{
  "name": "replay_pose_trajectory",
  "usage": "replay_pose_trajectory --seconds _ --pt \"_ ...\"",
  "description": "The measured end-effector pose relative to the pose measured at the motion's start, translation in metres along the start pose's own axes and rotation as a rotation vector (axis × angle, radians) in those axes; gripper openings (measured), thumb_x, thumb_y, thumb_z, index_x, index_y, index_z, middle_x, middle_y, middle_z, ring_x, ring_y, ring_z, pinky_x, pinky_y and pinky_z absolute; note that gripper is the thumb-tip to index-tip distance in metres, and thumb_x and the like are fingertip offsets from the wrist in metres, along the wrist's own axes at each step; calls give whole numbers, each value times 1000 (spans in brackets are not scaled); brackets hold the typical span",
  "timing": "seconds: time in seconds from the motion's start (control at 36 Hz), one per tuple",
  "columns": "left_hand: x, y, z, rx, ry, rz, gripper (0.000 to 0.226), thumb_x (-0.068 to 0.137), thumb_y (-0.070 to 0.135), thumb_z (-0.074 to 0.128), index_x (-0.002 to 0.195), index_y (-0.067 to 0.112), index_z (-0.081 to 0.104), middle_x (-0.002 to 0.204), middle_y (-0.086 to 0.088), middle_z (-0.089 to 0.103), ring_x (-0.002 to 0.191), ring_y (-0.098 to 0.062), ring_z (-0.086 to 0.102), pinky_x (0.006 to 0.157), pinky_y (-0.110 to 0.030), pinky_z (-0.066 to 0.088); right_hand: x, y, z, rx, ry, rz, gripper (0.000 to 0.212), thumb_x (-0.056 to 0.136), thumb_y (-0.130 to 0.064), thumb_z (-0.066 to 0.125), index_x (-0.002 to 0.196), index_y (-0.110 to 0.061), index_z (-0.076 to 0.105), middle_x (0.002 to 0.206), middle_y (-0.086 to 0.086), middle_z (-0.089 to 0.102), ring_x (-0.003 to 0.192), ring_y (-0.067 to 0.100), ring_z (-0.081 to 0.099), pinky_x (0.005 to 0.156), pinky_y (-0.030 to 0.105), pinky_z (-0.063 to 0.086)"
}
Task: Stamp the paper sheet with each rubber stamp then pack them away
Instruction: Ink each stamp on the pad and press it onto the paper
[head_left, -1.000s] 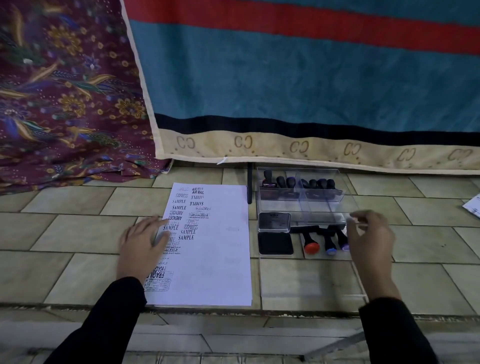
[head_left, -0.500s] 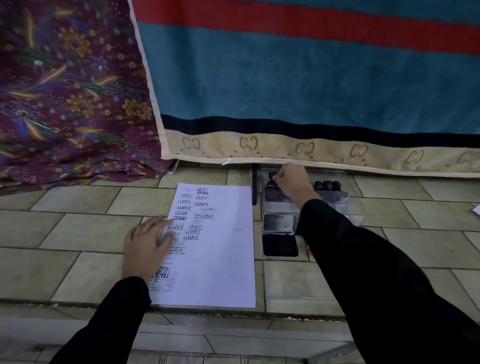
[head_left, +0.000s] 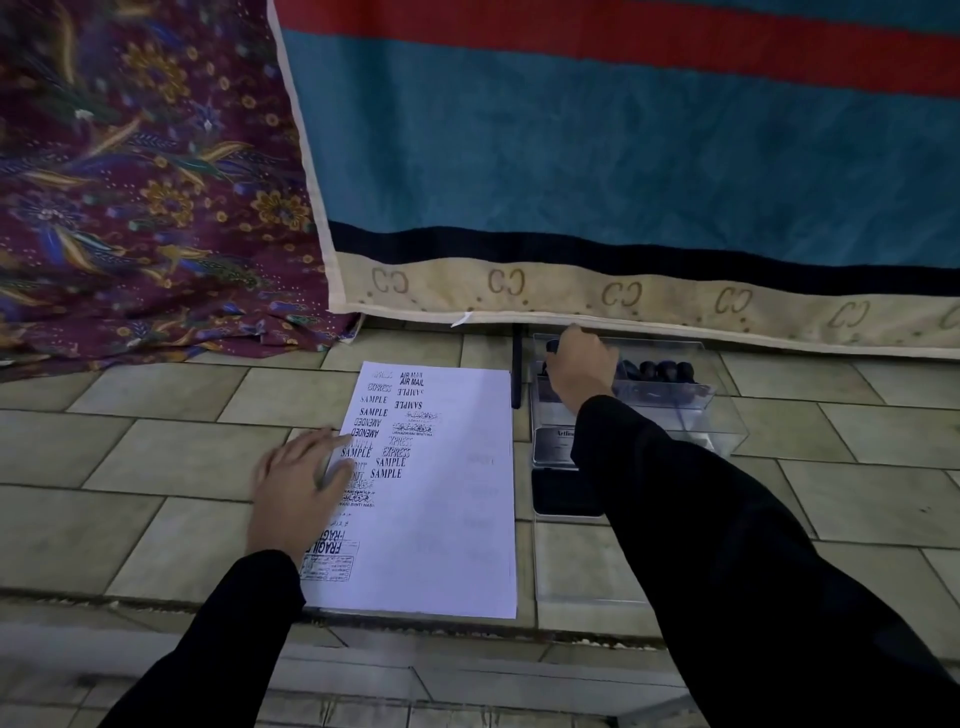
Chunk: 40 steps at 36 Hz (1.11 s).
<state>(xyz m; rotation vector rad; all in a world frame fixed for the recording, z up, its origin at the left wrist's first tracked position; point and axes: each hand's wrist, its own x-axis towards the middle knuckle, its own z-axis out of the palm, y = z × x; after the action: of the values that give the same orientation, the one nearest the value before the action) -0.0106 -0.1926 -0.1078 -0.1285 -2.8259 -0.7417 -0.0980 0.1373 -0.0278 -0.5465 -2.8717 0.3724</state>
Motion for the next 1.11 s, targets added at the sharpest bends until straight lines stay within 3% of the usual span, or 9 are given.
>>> replay_pose_trajectory --seconds 0.28,0.39,0.44,0.5,0.56,0.69,0.78,0.97,1.11 --pt "0 4 -1 7 11 0 42 84 44 47 120 31 65 137 6 56 129 -18 46 112 -37 19 3 1 -11 172 47 1 33 89 -11 55 120 -8 44 104 15 66 103 34 59 90 41 37" --pt "-1 4 -2 6 23 7 43 84 44 47 119 30 66 137 5 57 128 -19 47 111 -38 20 2 5 -24 369 62 -59 35 90 -10 54 124 -9 45 99 17 66 94 35 63 84 45 51" --pt "-1 5 -1 6 26 12 42 84 43 48 119 29 66 137 5 57 128 -20 48 112 -39 20 -1 9 -29 445 84 -81 31 90 -10 55 120 -10 50 85 12 66 82 30 64 71 34 54" --pt "-1 5 -1 0 27 14 42 84 43 48 120 29 66 137 5 57 129 -20 47 112 -38 20 -9 15 -35 523 131 -97 28 89 -10 58 117 -12 52 67 1 59 65 16 59 53 15 44" --pt "-1 5 -1 -3 26 10 42 84 43 48 120 29 66 137 5 57 129 -20 47 112 -38 19 -23 19 -41 631 158 -102 28 87 -9 63 113 -14 55 64 -8 54 58 0 52 47 3 36" --pt "-1 2 1 -13 26 10 42 84 43 48 120 29 65 137 5 57 128 -20 47 112 -37 19 -80 36 -47 764 174 -219 27 85 -9 68 106 -20 55 78 -15 54 64 -7 54 60 2 41" --pt "-1 0 2 -17 21 10 42 85 44 48 121 31 65 138 5 56 130 -20 46 113 -40 19 -113 47 -44 754 179 -246 28 84 -8 68 104 -22 56 94 -12 61 73 0 59 65 6 47" --pt "0 -1 3 -20 25 19 41 84 42 48 120 31 65 136 5 57 129 -20 47 113 -43 22 -157 69 -19 668 108 -200 29 81 -6 71 96 -24 54 90 -7 61 74 2 59 68 11 49" --pt "0 0 4 -19 37 23 41 84 41 49 119 30 66 134 4 59 128 -21 48 111 -42 22 -165 70 -8 598 85 -181 32 83 -10 71 109 -21 57 95 -9 60 75 -1 59 70 14 52"
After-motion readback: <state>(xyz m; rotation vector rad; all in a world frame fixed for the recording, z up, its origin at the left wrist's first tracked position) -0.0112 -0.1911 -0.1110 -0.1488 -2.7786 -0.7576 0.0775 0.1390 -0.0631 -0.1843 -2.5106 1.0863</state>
